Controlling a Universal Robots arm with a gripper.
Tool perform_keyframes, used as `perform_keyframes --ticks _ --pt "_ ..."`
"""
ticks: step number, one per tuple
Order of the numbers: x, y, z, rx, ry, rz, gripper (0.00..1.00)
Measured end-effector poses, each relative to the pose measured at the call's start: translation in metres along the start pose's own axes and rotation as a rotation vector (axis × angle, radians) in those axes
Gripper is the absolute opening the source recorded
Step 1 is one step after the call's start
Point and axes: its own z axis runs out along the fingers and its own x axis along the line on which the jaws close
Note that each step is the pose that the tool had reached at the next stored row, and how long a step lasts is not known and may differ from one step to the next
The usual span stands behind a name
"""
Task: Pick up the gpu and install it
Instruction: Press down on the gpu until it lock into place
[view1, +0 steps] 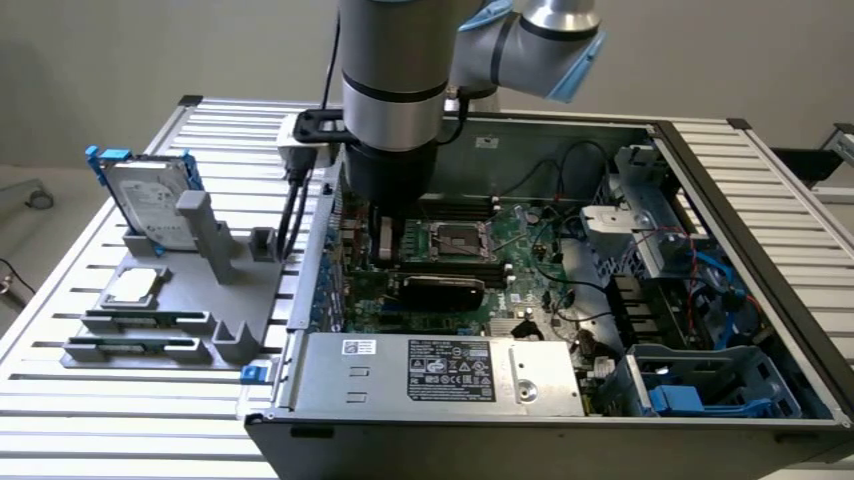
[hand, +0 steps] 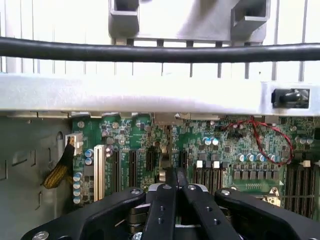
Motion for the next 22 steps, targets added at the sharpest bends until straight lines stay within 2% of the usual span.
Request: perform_keyframes --ticks 3,6,8,12,14,15,17,22 --pt "-0.0001 0.0026 -0.0003 -0.0286 -0.0006 0.002 0.11" --pt "-0.0002 0.0045 -0.0015 -0.0488 -0.0011 0.003 0.11" --pt "-0.0003 0.0052 -0.0038 -0.0549 -0.0012 0.003 0.11" --pt "-0.0005 0.0059 -0.0066 -0.0627 -0.0006 0.004 0.11" --pt "-0.0005 0.0064 -0.0071 -0.0694 0.0006 0.004 0.11" --pt "-0.0005 0.0066 -0.0072 -0.0726 0.0025 0.004 0.11" --pt "-0.0005 0.007 -0.0073 -0.0787 0.0114 0.006 0.11" --pt "-0.0005 0.0079 -0.0075 -0.0915 0.0402 0.009 0.11"
